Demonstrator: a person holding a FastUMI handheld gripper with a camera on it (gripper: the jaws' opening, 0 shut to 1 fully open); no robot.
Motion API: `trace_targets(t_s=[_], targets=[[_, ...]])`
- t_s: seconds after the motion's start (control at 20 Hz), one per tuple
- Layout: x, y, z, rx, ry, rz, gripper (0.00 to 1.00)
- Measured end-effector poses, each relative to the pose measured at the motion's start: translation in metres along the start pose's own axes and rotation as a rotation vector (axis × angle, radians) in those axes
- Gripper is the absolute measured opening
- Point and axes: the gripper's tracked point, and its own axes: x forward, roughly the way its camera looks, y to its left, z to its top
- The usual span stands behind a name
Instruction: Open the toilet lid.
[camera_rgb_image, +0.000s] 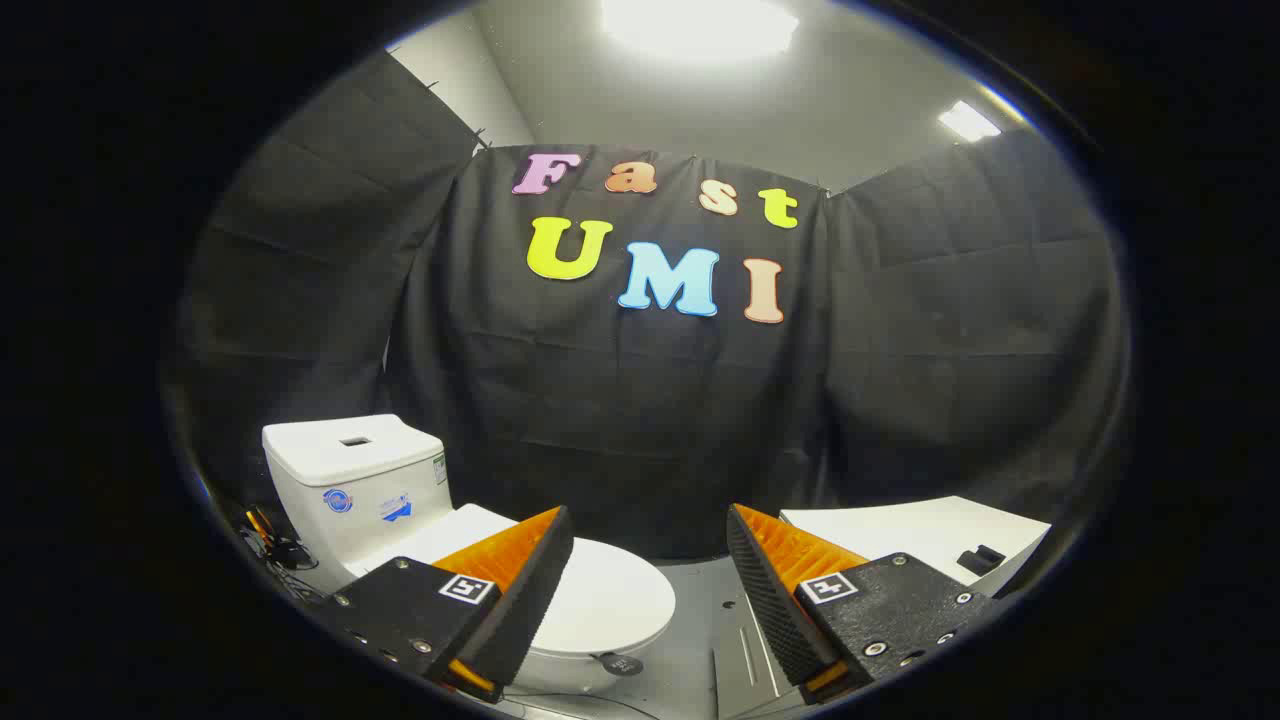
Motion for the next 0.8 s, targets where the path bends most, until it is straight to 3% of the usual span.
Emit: trace_targets(t_s=[0.8], targets=[[-0.002,-0.020,-0.003,0.035,0.000,-0.058,0.95]])
